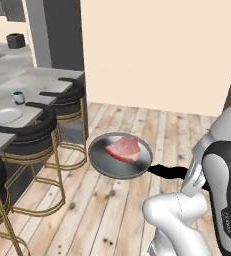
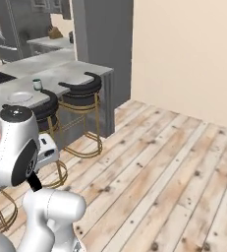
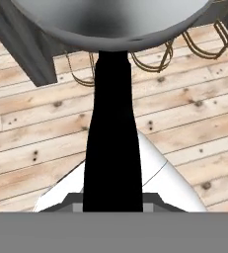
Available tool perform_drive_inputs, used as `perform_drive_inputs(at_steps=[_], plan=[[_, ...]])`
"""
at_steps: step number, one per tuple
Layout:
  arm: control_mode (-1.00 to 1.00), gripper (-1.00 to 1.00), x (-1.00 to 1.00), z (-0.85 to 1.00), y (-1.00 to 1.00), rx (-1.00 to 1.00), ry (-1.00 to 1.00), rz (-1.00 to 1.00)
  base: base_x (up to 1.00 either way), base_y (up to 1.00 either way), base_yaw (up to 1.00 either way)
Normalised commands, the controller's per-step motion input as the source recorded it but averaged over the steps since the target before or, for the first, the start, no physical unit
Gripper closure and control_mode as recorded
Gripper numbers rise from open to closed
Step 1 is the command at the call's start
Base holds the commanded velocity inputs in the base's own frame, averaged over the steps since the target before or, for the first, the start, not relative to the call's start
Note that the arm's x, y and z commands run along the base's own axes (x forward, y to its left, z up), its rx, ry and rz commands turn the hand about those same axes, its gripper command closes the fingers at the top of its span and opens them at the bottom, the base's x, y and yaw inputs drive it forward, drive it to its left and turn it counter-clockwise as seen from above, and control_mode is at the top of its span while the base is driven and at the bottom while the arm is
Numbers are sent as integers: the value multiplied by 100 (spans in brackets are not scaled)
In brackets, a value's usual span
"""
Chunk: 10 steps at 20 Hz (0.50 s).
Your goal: Pick up the pan with the steak in it and place it on the dining table. Then place the steak on the plate.
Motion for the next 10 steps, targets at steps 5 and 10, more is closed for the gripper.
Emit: perform_drive_inputs(at_steps=[5, 10], plan=[[100, 100, 0, 0, 0, 0, 0, 0, 0, 0, 47], [100, 100, 0, 0, 0, 0, 0, 0, 2, 0, 45]])
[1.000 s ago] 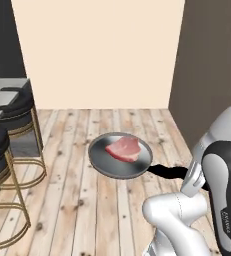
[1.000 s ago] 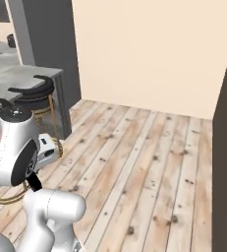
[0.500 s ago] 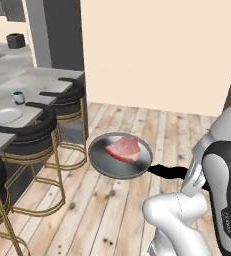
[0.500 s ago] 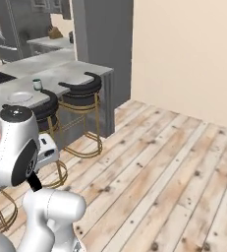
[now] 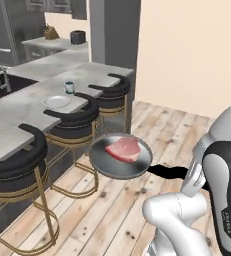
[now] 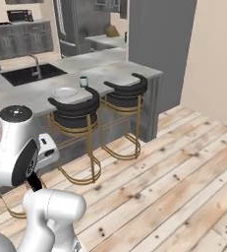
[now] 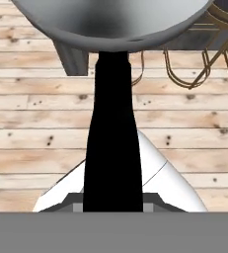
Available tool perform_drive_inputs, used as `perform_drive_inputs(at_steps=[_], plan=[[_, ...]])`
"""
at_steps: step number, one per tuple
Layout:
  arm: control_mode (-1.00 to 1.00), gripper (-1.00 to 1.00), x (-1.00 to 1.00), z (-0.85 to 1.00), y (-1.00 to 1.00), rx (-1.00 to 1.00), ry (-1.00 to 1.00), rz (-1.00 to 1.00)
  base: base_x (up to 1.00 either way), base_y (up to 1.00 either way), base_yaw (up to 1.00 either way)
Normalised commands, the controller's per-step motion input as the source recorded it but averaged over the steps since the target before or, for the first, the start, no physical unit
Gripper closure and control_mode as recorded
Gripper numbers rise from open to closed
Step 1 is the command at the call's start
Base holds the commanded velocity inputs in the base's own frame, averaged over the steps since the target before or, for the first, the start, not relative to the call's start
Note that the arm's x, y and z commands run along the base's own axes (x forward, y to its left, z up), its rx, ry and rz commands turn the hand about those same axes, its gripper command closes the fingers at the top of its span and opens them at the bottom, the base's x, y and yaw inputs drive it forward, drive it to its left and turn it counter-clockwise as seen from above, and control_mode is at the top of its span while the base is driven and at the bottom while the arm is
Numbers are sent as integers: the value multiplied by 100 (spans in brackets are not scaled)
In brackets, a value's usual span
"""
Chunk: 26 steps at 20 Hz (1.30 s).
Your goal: Pick up the pan with the steak in it and place it on the dining table. Then place the steak on the plate.
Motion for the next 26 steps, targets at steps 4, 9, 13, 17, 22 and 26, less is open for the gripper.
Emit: perform_drive_inputs(at_steps=[4, 9, 13, 17, 22, 26], plan=[[100, 100, 0, 0, 0, 0, 0, 0, 8, 0, 44], [100, 100, 0, 0, 0, 0, 0, 0, 20, 0, 42], [100, 100, 0, 0, 0, 0, 0, 0, 33, 0, 38], [100, 100, 0, 0, 0, 0, 0, 0, 29, 0, 36], [100, 100, 0, 0, 0, 0, 0, 0, 5, -15, 6], [100, 100, 0, 0, 0, 0, 0, 0, 21, -80, 0]])
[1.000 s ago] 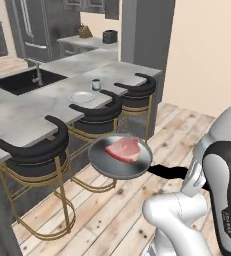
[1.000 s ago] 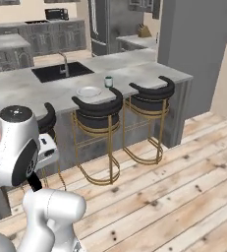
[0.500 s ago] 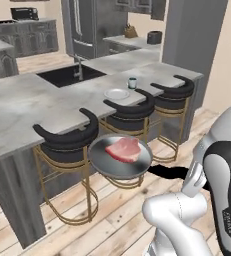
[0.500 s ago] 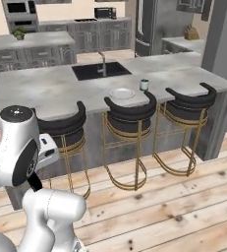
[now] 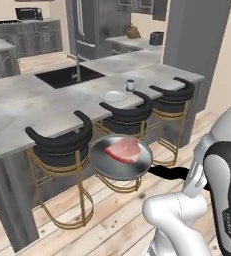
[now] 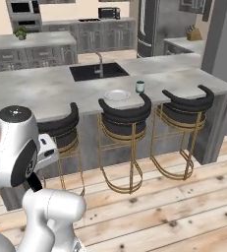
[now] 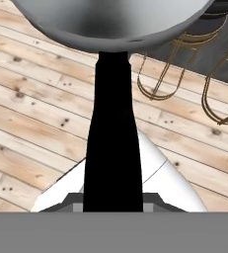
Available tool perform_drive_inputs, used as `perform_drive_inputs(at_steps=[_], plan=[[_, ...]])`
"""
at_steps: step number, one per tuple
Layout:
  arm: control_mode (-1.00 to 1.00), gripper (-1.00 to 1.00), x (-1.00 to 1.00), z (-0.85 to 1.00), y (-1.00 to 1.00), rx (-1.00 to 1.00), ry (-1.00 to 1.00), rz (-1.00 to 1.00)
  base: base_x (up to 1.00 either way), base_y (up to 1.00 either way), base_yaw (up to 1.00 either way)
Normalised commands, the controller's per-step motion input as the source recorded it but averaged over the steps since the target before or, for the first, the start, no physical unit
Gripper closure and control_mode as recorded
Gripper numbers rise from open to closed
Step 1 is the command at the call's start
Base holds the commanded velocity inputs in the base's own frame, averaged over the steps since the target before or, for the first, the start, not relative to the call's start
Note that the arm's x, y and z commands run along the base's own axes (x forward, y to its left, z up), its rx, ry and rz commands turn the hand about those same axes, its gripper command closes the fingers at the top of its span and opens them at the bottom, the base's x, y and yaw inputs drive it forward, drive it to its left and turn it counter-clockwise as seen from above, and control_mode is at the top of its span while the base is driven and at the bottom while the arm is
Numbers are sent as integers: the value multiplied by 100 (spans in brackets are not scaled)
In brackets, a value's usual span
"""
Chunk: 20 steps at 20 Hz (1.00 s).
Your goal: Pick up the pan with the steak in it and place it on the dining table. Then place the steak on the plate.
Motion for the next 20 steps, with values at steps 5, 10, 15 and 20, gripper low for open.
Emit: perform_drive_inputs(at_steps=[5, 10, 15, 20], plan=[[100, 100, 0, 0, 0, 0, 0, 0, 26, -96, 0], [100, 100, 0, 0, 0, 0, 0, 0, 35, -85, 0], [100, 100, 0, 0, 0, 0, 0, 0, 62, -40, -3], [100, 100, 0, 0, 0, 0, 0, 0, 98, 25, -8]])
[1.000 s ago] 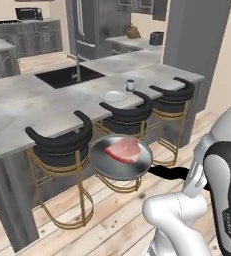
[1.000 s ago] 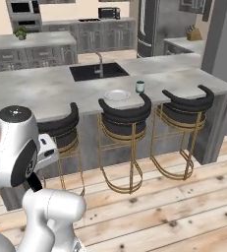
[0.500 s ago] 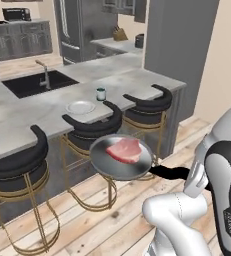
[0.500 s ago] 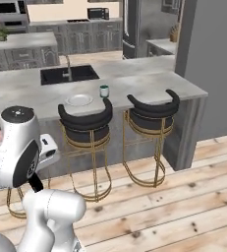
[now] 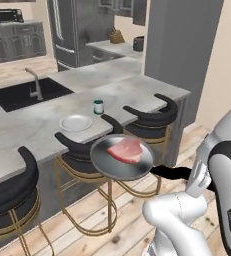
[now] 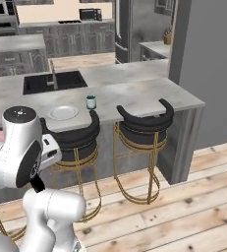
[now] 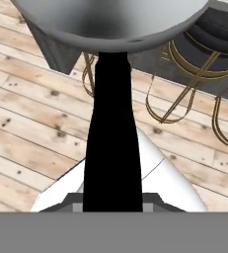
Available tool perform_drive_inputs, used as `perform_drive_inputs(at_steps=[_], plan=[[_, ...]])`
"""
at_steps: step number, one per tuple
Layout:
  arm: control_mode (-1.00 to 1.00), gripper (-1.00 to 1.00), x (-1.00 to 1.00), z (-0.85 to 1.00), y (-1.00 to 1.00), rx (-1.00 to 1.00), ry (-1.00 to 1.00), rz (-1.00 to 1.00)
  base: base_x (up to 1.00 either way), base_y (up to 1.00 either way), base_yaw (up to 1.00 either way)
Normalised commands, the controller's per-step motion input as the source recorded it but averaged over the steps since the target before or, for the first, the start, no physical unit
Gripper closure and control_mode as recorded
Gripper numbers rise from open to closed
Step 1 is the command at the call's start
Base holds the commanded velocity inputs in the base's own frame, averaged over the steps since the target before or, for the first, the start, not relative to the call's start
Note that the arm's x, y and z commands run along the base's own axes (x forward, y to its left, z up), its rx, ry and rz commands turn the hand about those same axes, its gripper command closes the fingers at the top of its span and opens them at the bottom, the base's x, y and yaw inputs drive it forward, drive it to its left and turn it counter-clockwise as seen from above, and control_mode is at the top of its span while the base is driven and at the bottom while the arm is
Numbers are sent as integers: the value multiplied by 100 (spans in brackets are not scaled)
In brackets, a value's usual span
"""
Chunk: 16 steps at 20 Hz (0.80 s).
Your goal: Pick up the pan with the steak in it and place it on the dining table. Then place the steak on the plate.
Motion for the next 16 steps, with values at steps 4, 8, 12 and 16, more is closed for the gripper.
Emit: perform_drive_inputs(at_steps=[4, 8, 12, 16], plan=[[100, 100, 0, 0, 0, 0, 0, 0, 100, 46, -11], [100, 100, 0, 0, 0, 0, 0, 0, 100, 55, -12], [-100, 100, 50, -15, 31, 0, 0, -5, 50, 29, -6], [-100, 100, 95, -31, 66, -1, 1, -10, 0, 0, 0]])
